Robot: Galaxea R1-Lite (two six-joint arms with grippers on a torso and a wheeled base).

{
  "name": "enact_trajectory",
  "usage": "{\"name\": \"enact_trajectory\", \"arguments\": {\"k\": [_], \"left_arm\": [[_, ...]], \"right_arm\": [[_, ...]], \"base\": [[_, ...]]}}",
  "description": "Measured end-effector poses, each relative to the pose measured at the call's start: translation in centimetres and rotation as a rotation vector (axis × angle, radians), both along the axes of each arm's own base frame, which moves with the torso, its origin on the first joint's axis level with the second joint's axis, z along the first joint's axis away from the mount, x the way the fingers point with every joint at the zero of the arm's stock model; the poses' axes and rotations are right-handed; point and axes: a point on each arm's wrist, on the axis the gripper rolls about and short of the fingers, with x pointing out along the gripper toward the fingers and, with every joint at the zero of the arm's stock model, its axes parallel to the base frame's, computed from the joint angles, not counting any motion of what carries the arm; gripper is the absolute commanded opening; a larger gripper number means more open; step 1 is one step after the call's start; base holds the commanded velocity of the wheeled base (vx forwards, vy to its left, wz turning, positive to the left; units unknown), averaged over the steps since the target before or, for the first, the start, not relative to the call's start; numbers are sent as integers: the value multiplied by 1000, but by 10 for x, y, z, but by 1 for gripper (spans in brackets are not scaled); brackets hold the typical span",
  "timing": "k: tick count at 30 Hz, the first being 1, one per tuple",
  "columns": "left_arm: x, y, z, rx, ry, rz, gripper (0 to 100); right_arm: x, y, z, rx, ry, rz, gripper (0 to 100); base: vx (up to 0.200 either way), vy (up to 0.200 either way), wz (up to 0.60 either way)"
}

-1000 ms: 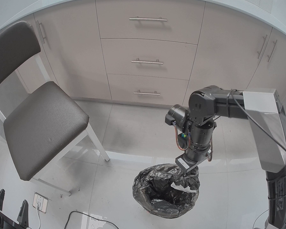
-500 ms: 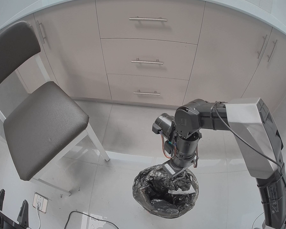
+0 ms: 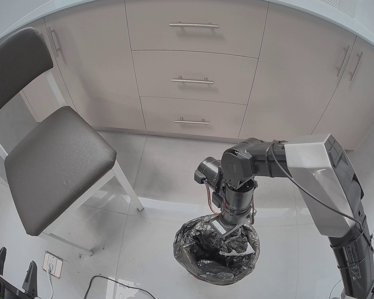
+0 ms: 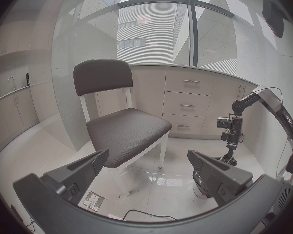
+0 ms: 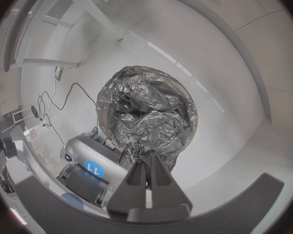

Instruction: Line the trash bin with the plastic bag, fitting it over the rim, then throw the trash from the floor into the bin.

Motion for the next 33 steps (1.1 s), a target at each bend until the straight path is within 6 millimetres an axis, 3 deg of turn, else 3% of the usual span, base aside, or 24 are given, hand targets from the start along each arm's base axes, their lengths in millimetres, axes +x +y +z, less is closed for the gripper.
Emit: {"name": "enact_trajectory", "arguments": {"k": [9,10,22,33], "left_arm": [[0,0,0,0,0,-1,100],[0,0,0,0,0,-1,100],[0,0,0,0,0,0,100],[0,0,0,0,0,0,100]], "right_arm": [[2,2,-20,-27,34,0,0],[2,2,-22,-30,37,0,100],[6,5,-45,-44,42,-9,100],[10,7,-54,-40,11,-40,100]], "base": [[0,0,0],[0,0,0],[0,0,0],[0,0,0]]}}
